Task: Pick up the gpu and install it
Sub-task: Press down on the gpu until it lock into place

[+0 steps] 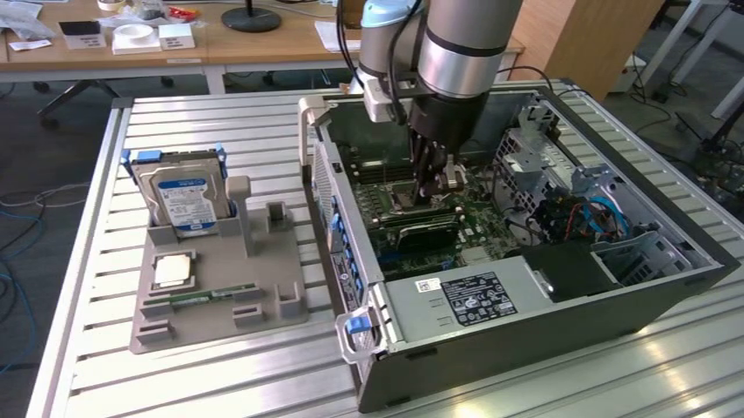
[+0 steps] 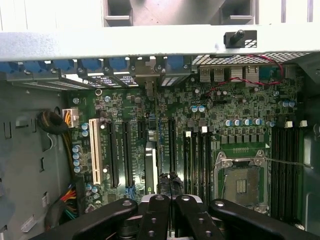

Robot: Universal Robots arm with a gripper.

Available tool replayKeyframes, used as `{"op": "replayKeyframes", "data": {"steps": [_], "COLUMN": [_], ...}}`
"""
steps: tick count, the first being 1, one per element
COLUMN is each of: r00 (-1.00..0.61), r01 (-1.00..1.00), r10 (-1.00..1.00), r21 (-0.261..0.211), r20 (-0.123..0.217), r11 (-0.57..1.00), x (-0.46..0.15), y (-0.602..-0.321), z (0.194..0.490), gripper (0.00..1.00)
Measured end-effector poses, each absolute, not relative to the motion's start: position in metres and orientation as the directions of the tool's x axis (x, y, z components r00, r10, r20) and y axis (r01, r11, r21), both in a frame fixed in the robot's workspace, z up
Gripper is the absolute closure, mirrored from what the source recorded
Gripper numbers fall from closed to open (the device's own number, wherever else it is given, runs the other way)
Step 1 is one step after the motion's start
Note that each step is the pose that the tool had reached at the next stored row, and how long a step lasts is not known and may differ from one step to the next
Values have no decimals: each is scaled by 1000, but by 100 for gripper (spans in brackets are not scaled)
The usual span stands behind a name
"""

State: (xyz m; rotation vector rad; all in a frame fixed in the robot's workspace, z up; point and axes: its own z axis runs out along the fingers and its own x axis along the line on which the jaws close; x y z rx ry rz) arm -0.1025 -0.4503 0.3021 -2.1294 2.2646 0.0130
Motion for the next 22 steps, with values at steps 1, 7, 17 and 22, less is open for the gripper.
{"op": "replayKeyframes", "data": {"steps": [1, 7, 17, 22], "r00": [-61, -61, -61, -61], "r01": [-998, -998, -998, -998], "r10": [-998, -998, -998, -998], "r21": [-17, -17, -16, -17], "r20": [-30, -30, -30, -30], "r11": [62, 62, 62, 62], "x": [-102, -103, -103, -102], "y": [-450, -452, -452, -452], "z": [302, 302, 300, 299], "gripper": [86, 86, 86, 86]}}
